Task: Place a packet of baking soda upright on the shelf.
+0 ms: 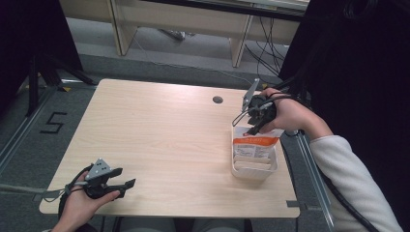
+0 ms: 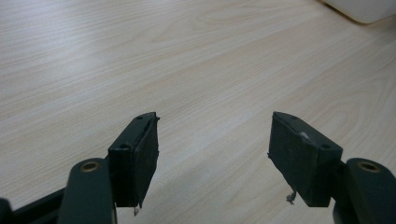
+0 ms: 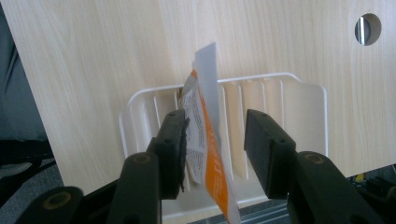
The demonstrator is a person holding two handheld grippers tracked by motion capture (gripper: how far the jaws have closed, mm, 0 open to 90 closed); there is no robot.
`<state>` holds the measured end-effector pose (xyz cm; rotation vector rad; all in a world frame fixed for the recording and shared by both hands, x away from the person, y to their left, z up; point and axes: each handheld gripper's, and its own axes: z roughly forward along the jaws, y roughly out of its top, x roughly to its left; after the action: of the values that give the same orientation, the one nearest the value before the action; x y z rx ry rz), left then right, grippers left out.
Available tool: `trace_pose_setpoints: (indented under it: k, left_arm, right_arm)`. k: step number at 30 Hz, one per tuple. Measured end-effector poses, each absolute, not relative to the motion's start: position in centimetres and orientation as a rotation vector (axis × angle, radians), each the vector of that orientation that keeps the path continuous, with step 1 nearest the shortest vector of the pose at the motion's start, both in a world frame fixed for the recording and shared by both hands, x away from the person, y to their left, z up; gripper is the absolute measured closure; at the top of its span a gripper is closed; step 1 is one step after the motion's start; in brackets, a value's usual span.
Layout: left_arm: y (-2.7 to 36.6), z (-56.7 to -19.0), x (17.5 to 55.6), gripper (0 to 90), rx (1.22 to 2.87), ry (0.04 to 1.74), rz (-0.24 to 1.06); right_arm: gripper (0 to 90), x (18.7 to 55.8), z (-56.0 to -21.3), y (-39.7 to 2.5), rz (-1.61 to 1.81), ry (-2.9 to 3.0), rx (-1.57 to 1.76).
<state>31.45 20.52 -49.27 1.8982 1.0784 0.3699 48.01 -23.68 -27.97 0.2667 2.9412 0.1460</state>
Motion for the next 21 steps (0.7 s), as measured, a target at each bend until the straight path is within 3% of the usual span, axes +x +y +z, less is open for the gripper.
trace_pose_setpoints:
  k: [6,13,21]
  left_arm:
    - [20.5,-49.3,31.5,32.5,1.897,1.079,0.371]
    - [20.5,-49.2,31.4,32.4,1.896,1.079,0.378]
    - [20.5,-49.2,31.4,32.3,1.895,1.077,0.378]
  right_arm:
    - [61.8,47.4,-28.2,-22.9,0.204,2.92,0.292]
    - [72.4,45.1,-29.1,-20.8,0.229,2.923,0.171]
    - [77.5,42.7,-32.3,-18.6,0.22,2.96,-0.006]
